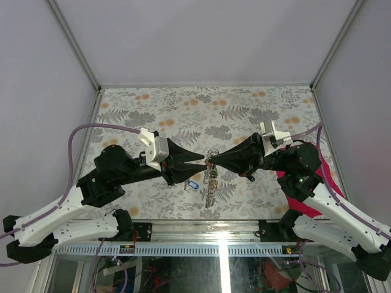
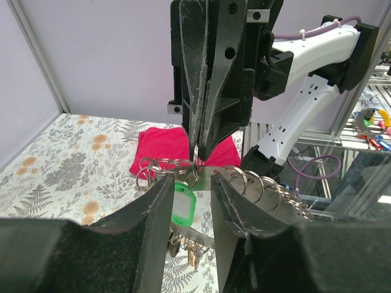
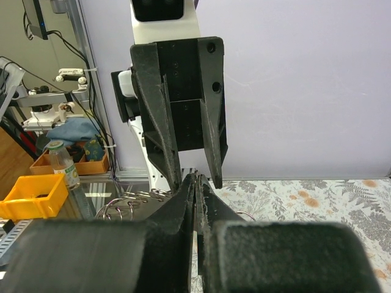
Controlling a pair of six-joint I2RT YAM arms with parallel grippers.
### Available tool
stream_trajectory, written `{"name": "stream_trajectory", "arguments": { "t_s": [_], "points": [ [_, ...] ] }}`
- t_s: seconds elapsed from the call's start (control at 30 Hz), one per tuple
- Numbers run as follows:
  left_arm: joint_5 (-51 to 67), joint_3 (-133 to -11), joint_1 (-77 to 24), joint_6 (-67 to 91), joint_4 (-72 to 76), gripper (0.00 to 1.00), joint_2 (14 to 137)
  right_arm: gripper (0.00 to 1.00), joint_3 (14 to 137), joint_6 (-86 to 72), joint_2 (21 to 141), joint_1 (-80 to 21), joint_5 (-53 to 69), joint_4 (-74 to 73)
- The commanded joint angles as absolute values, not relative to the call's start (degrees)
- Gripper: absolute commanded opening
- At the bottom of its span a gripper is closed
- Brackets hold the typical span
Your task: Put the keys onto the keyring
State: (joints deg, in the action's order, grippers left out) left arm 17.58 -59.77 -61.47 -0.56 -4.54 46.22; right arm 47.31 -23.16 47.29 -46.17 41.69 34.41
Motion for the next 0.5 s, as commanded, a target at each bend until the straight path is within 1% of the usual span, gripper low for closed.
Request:
{"name": "stream_trajectory", "arguments": {
  "t_s": [0.0, 0.17, 0.47],
  "points": [
    [17.0, -59.2, -61.7, 0.4, 1.2, 0.32, 46.3, 0.00, 50.5, -23.1, 47.7, -46.1, 42.6, 40.0],
    [17.1, -59.2, -61.6, 0.2, 1.6, 0.32, 46.9, 0.00, 50.9, -23.2, 48.0, -46.1, 43.2, 39.8],
    [18.1, -59.1, -61.6, 0.0, 1.1, 0.21, 48.2, 0.00, 51.0, -23.4, 47.5, -46.1, 42.9, 40.0]
  ]
}}
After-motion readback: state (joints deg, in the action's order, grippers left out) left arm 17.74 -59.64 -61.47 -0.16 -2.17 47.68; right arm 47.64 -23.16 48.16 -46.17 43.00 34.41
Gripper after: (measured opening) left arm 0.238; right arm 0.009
